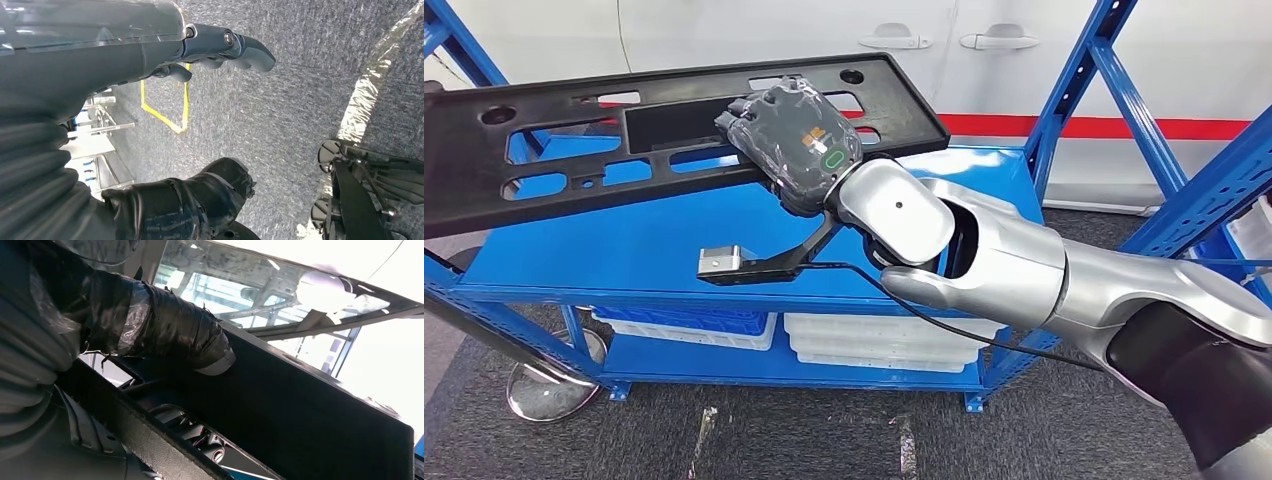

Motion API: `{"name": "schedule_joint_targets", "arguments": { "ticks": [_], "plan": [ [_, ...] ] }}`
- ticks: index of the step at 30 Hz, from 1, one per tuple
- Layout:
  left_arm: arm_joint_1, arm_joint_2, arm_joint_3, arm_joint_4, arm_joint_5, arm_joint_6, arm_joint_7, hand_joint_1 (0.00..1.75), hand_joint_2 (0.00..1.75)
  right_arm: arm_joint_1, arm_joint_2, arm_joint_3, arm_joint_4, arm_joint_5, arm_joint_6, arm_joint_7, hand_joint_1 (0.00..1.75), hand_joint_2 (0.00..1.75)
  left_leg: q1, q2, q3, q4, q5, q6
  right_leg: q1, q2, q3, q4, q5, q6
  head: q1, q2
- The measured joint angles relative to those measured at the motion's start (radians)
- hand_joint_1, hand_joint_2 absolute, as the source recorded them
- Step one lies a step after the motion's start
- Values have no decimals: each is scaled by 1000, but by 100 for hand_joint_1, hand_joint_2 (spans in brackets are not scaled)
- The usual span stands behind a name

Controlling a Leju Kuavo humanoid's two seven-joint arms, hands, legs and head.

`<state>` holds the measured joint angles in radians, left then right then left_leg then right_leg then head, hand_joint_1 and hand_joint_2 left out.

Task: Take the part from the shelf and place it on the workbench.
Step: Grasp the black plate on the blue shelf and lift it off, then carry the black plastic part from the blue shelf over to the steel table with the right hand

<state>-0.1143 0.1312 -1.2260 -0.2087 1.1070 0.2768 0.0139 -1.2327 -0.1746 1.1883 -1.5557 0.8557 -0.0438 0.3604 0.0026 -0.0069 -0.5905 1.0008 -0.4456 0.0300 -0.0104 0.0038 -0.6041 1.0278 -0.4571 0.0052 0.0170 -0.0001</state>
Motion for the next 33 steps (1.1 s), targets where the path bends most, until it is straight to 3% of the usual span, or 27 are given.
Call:
{"name": "schedule_joint_targets", "arguments": {
  "ticks": [2,4,5,6,7,8,10,11,14,16,18,20,21,22,24,26,28,30,31,33],
  "plan": [
    [-2,0,0,0,0,-1,1,0,175,-1,0,0,0,0,1,-2,175,175,8,2,11,-13,5,7,0,0,-35,75,-41,5,3,0],
    [-4,0,0,0,0,0,3,0,175,0,0,0,0,0,3,-2,175,175,10,2,14,-15,3,9,-4,0,-105,206,-92,11,4,0],
    [-4,0,0,0,0,1,4,0,175,3,0,0,0,0,3,-2,175,175,11,2,15,-14,1,7,-7,0,-133,252,-100,14,4,0],
    [-4,0,0,0,0,1,4,0,175,5,0,0,0,0,3,-3,175,175,14,1,17,-12,-2,5,-11,-1,-142,259,-87,17,4,0],
    [-4,0,0,0,0,2,4,0,175,6,0,0,0,0,3,-3,175,175,17,-1,20,-9,-6,0,-15,-1,-131,226,-57,20,5,0],
    [-4,0,0,0,0,2,4,0,175,6,0,0,0,0,3,-3,175,175,22,-3,23,-4,-13,-6,-19,-1,-104,161,-16,23,5,0],
    [-4,3,0,1,0,3,4,0,175,6,-1,0,0,0,4,-4,175,175,25,-7,22,11,-27,-22,-21,1,-52,48,26,26,7,0],
    [-5,5,-1,2,0,4,4,0,175,6,0,0,0,0,5,-4,175,175,25,-9,19,16,-32,-30,-20,3,-40,21,29,23,8,0],
    [-6,7,-1,2,0,2,3,0,175,7,0,0,0,0,6,-4,175,175,24,-10,16,15,-35,-47,-15,5,-38,20,20,0,7,0],
    [-6,6,-1,2,0,0,3,0,175,7,-1,0,0,-1,6,-2,175,175,26,-4,6,43,-55,-54,-16,5,-31,15,18,-15,5,0],
    [-8,6,-2,2,-1,0,3,0,175,6,0,0,0,-7,5,-2,175,175,26,3,-42,147,-103,-57,-15,4,-23,13,15,-26,4,0],
    [-9,6,-2,2,-3,0,2,0,175,9,0,0,0,-18,3,-2,175,175,25,3,-113,274,-139,-56,-8,4,-16,13,10,-33,4,0],
    [-9,6,-2,2,-4,0,2,0,175,11,0,0,0,-22,2,-2,175,175,24,3,-134,300,-133,-53,-4,5,-12,13,7,-36,4,0],
    [-9,6,-2,2,-4,-1,1,0,175,12,0,-1,0,-25,2,-2,175,175,22,3,-137,287,-107,-47,-1,6,-7,13,4,-38,4,0],
    [-8,6,-2,2,-4,-1,2,0,175,11,0,-3,0,-29,0,-2,175,175,13,3,-97,169,-25,-29,5,8,4,13,-2,-40,4,0],
    [-9,8,-2,3,-5,-2,4,0,175,8,0,-7,0,-29,-3,-3,175,175,2,2,-55,69,23,-13,8,9,8,13,-5,-36,5,0],
    [-10,8,-2,4,-5,-2,7,0,175,5,1,-9,0,-29,-4,-4,175,175,-4,0,-45,43,25,-8,9,8,2,12,-3,-29,4,0],
    [-11,7,-2,4,-5,-2,8,0,175,5,1,-9,0,-29,-4,-4,175,175,1,2,-43,25,27,-6,10,7,-3,14,-6,-20,2,0],
    [-11,6,-3,4,-5,-2,8,0,175,4,1,-9,0,-29,-4,-4,175,175,5,4,-40,16,30,-5,11,7,-9,26,-20,-15,3,0],
    [-10,4,-3,4,-5,-3,11,0,175,2,1,-10,0,-29,-4,-4,175,175,10,6,-38,5,37,0,10,5,-41,113,-84,-5,5,0]
  ]
}}
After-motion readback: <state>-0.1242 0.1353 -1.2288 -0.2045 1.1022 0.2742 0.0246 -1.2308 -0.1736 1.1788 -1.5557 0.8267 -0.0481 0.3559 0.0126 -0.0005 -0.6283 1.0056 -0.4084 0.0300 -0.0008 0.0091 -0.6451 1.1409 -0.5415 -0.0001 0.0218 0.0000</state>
